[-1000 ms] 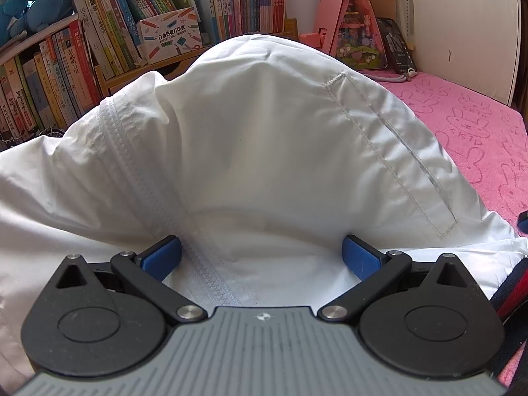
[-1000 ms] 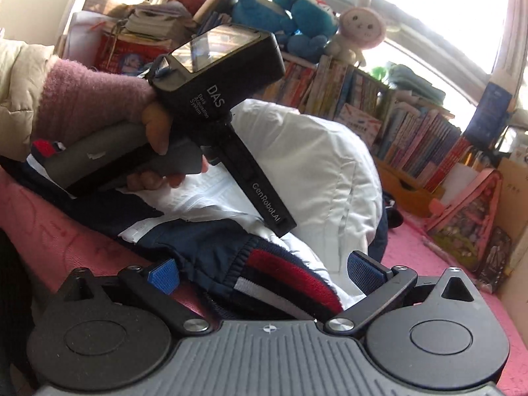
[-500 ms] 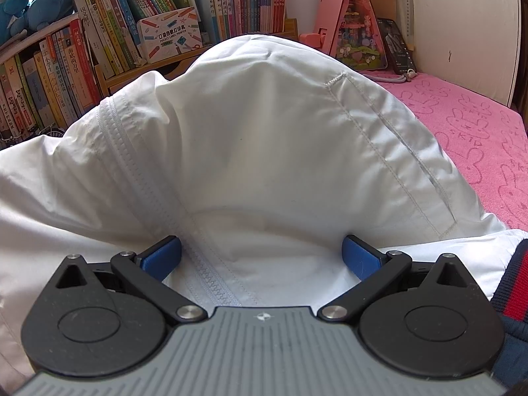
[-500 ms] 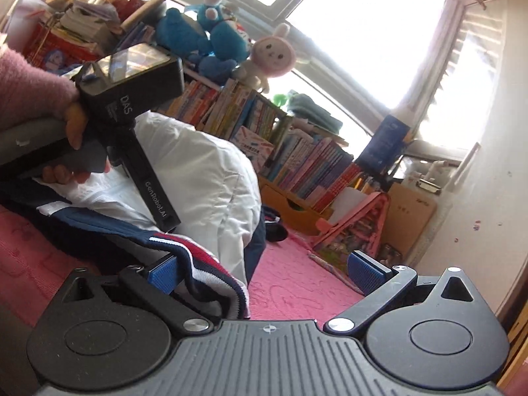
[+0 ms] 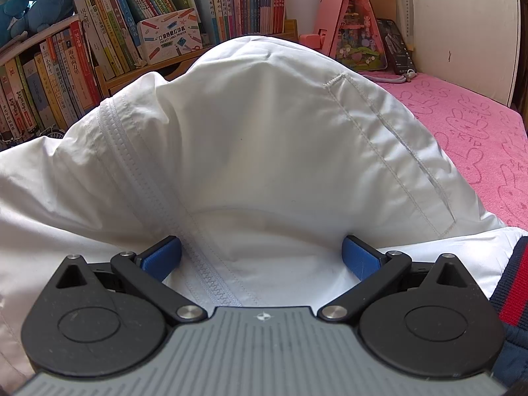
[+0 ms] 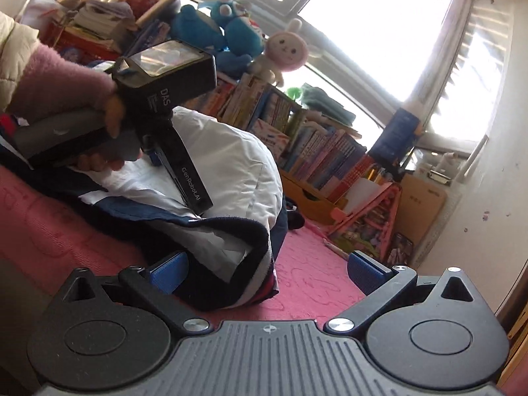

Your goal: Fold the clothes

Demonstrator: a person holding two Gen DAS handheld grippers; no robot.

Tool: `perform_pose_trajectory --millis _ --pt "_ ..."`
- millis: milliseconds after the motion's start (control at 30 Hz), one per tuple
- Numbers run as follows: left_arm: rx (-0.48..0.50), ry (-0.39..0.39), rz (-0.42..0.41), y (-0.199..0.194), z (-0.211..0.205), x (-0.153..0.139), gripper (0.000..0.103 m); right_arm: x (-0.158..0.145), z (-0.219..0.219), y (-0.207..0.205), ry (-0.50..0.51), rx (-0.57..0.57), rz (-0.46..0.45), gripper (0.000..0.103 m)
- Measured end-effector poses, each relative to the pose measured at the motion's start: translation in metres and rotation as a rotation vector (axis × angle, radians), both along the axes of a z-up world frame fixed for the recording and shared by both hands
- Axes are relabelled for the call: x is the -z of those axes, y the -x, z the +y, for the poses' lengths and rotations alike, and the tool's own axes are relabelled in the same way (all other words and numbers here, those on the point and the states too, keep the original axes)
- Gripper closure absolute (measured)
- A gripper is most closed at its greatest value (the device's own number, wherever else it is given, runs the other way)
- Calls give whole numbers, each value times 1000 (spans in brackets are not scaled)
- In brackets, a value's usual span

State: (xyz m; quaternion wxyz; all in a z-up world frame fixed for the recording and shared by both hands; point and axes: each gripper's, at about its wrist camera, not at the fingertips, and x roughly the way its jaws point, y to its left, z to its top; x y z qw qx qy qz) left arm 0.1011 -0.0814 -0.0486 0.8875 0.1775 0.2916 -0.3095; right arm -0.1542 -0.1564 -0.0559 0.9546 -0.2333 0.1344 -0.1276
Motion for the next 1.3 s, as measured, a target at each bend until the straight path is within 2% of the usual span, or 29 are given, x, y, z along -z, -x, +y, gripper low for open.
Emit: perform_pose_trajectory --millis 33,100,167,233,267,400,433,533,633,733,833,967,1000,1067,1233,1267,1300 --pt "-2 -7 -16 5 5 -2 0 -3 -7 -4 -19 15 5 2" --pt "-35 -14 -74 21 24 -10 0 -8 -20 -11 -58 45 15 19" --pt "-78 -20 -141 40 47 -20 0 -13 -33 -18 -97 76 25 20" --pt "-120 -1 -184 65 73 -33 0 -20 -49 -20 -179 19 47 26" --pt "-135 11 -198 80 84 -39 0 -23 -52 -22 -198 -8 57 33" --pt "-103 28 -237 142 106 -51 0 -35 -48 -49 -270 -119 95 71" --pt "-91 24 -234 152 106 -49 0 -39 -47 -56 -283 -138 92 74" --pt "-94 -4 -204 166 101 -39 0 -49 -42 -67 -291 -161 64 74" --pt "-204 -79 -193 157 102 -19 0 -55 -39 -65 -265 -167 44 74" --pt "-376 -178 -202 142 117 -3 0 -48 -39 -52 -187 -154 55 74" --pt "-527 -227 -267 138 142 -6 0 -23 -33 -36 17 -151 73 69" --pt "-722 -198 -317 141 184 -27 0 14 -18 -13 356 -215 68 67" --pt "-745 -166 -304 144 192 -32 0 22 -15 -7 425 -247 68 67" --pt "-776 -124 -273 150 205 -37 0 23 -13 0 440 -293 76 67" --pt "-733 -197 -155 163 205 -12 0 33 -20 9 464 -369 169 67" --pt "-721 -197 -140 164 204 -8 0 37 -22 10 475 -376 178 68" --pt "-711 -184 -142 166 204 -8 0 31 -25 9 443 -392 204 68"
